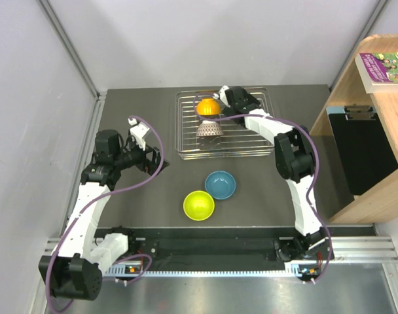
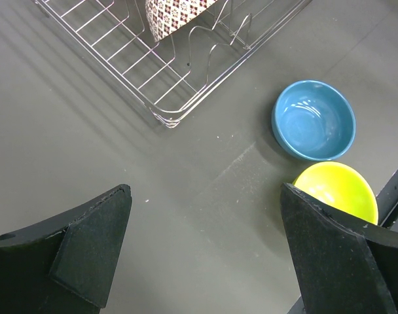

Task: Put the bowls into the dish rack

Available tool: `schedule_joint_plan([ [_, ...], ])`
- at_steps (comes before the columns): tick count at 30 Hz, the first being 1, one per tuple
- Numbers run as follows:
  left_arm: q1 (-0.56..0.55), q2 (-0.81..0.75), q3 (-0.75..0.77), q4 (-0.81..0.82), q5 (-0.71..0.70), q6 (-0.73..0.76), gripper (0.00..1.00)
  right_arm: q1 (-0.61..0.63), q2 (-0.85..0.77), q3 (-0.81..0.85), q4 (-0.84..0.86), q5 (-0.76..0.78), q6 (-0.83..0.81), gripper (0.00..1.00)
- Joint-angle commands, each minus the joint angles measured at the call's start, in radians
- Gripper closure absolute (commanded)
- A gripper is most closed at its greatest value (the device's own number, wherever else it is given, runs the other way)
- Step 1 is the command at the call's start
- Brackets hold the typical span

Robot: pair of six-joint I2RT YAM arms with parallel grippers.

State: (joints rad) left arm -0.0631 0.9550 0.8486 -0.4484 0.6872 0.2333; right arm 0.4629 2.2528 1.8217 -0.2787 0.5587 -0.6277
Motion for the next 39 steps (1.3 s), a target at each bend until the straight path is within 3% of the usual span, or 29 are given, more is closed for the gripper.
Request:
schedule_joint_plan([
  [1, 0.006, -0.025, -0.008, 0.04, 0.006, -0.008, 0.01, 0.016, 0.01, 0.036, 0.001, -0.051, 0.006, 0.16],
  [3, 0.006, -0.024, -0.008, 0.039, 0.008, -0.009, 0.01, 0.016, 0.01, 0.036, -0.002, -0.052, 0.006, 0.09],
  [12, 0.006, -0.018, -0.002, 0.017, 0.021, 0.008, 0.01, 0.016, -0.015, 0.077, -0.131, -0.13, 0.037, 0.0],
  [19, 0.006, 0.004, 0.032, -0.062, 0.101, 0.075, 0.01, 0.017, -0.047, 0.123, -0.276, -0.209, 0.065, 0.0],
  [24, -0.006, -0.002, 0.037, -0.134, 0.14, 0.165, 0.01, 0.016, -0.116, 0.097, -0.28, -0.224, 0.077, 0.0],
  [30, -0.122, 0.005, 0.041, -0.217, 0.049, 0.271, 0.01, 0.013, -0.235, 0.083, -0.292, -0.25, 0.118, 0.0],
  [39, -0.362, 0.139, 0.026, -0.239, -0.133, 0.271, 0.01, 0.011, -0.464, 0.038, -0.307, -0.321, 0.207, 0.0],
])
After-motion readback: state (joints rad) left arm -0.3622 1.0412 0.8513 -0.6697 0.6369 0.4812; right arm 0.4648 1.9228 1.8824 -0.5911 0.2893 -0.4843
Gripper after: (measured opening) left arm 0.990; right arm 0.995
